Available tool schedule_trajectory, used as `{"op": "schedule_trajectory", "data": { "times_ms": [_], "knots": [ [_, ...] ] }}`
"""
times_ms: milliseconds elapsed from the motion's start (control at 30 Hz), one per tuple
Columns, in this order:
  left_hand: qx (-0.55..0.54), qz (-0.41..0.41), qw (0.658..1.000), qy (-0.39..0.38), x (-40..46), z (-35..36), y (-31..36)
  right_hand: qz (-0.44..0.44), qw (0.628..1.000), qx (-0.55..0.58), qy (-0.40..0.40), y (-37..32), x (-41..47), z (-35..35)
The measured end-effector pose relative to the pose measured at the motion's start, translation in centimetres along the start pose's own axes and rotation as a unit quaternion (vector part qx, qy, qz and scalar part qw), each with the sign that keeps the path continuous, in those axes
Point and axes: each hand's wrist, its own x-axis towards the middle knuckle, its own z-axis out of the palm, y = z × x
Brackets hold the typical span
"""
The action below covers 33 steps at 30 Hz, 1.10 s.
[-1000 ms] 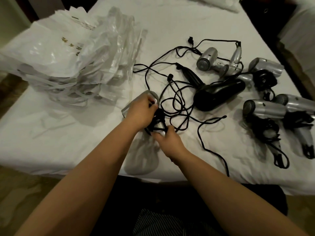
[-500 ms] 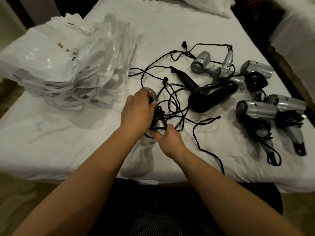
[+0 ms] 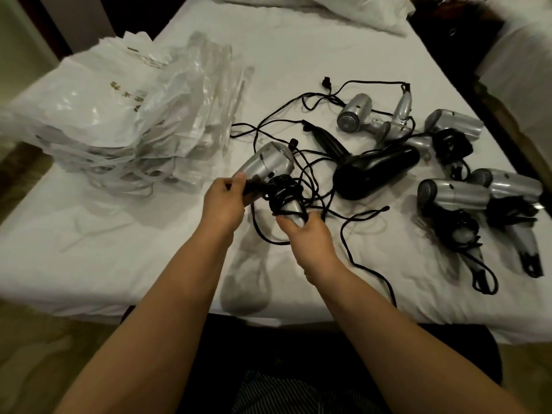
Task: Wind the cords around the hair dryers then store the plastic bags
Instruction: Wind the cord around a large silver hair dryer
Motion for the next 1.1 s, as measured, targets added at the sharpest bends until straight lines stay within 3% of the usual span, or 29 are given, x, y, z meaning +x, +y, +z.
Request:
{"op": "schedule_trajectory", "data": {
  "times_ms": [167, 367, 467, 567, 700, 733, 800, 867, 900, 1000, 1100],
  "knots": [
    [-0.071, -0.008, 0.997, -0.013, 0.2, -0.7, 1.0, 0.025, 0.99, 0.136, 0.013, -1.2, -0.5, 0.3],
    [-0.231, -0.104, 0.966, -0.054, -1.0, 0.9, 0.7, 0.063, 0.957, 0.279, -0.038, -2.4, -2.3, 0.2],
    [-0.25, -0.119, 0.959, -0.054, -1.5, 2.3, 1.0, 0.028, 0.974, 0.22, -0.044, -2.2, -2.4, -1.3],
    [-0.2, -0.102, 0.973, -0.06, -2.1, 4.2, 1.5, -0.029, 0.986, 0.163, 0.006, -2.2, -1.9, -3.1],
    [-0.092, 0.022, 0.994, 0.059, -3.7, 6.0, 2.6, -0.095, 0.988, 0.043, 0.114, -2.0, -1.9, -5.8],
    [-0.084, 0.048, 0.994, 0.059, -4.6, 6.7, 3.1, -0.107, 0.985, 0.005, 0.136, -1.9, -2.1, -6.5],
    [-0.103, 0.053, 0.993, -0.03, -6.4, 8.3, 3.9, -0.125, 0.975, -0.079, 0.169, -1.3, -2.7, -7.3],
    [-0.161, 0.008, 0.975, -0.155, -7.8, 10.2, 4.6, -0.133, 0.958, -0.166, 0.19, -0.6, -3.4, -8.0],
    [-0.174, -0.015, 0.968, -0.179, -8.1, 11.1, 5.0, -0.139, 0.95, -0.2, 0.193, -0.3, -3.7, -8.4],
    [-0.213, -0.055, 0.963, -0.154, -8.0, 12.5, 5.2, -0.177, 0.936, -0.246, 0.178, 0.7, -4.3, -9.3],
    [-0.249, -0.087, 0.951, -0.159, -8.0, 13.9, 4.8, -0.179, 0.955, -0.197, 0.131, 1.2, -4.8, -10.6]
  ]
}}
